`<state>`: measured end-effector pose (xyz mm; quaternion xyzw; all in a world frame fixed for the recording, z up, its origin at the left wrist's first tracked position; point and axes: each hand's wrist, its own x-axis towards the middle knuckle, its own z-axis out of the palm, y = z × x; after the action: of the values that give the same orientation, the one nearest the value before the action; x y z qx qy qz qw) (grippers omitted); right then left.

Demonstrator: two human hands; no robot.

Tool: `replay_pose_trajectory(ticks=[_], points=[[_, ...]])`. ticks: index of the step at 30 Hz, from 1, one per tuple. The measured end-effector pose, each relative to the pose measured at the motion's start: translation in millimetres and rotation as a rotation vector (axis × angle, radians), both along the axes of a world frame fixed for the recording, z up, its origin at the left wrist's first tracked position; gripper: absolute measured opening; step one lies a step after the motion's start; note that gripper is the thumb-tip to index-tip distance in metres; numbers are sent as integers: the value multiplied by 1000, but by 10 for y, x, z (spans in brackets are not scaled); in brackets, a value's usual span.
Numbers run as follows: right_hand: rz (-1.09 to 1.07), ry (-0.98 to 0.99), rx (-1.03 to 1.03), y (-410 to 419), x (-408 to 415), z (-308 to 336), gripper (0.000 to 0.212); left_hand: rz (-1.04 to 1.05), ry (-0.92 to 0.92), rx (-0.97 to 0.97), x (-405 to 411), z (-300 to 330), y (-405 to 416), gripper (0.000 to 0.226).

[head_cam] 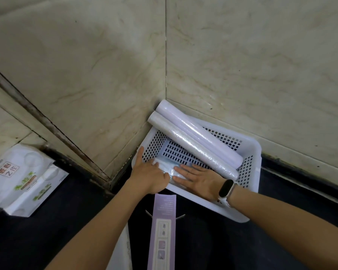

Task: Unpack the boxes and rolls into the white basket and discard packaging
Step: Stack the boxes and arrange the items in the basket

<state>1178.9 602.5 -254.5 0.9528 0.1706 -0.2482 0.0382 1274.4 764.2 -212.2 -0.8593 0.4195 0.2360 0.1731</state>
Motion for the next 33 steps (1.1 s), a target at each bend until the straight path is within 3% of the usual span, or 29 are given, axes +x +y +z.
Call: replay_pose_trajectory(ticks=[3,7,10,12,16,18,21,23,27,31,33], points=[[-27,-29,66,-26,-5,60,55,5,-41,-68,-47,30,30,57],[-91,-88,218,-43,-85,226,49,18,-177,-335,-128,-24,216,59],[-206,-211,377,-2,-177,324,55,56,-241,-448,-162,-64,380,52],[-292,-329,494,42,-260,408,61,128,-237,-575,-220,-63,446,49],[-439,-573,693,340,-566,554,37,384,-264,-820,-515,-72,633,47],[-477,-649,740,629,-788,517,32,570,-265,-823,-762,-105,781,48],[-596,-602,729,1096,-1105,381,34,870,-134,-631,-1123,-125,1041,60],[-736,-492,682,1382,-1248,301,45,984,-55,-550,-1332,-157,1243,76],[-868,-343,464,1854,-1372,195,68,1010,82,-481,-1611,-240,1547,95],[-952,-237,395,2139,-1411,206,85,958,134,-572,-1811,-266,1667,94],[-992,-210,396,2192,-1425,246,84,936,134,-621,-1885,-266,1703,91]])
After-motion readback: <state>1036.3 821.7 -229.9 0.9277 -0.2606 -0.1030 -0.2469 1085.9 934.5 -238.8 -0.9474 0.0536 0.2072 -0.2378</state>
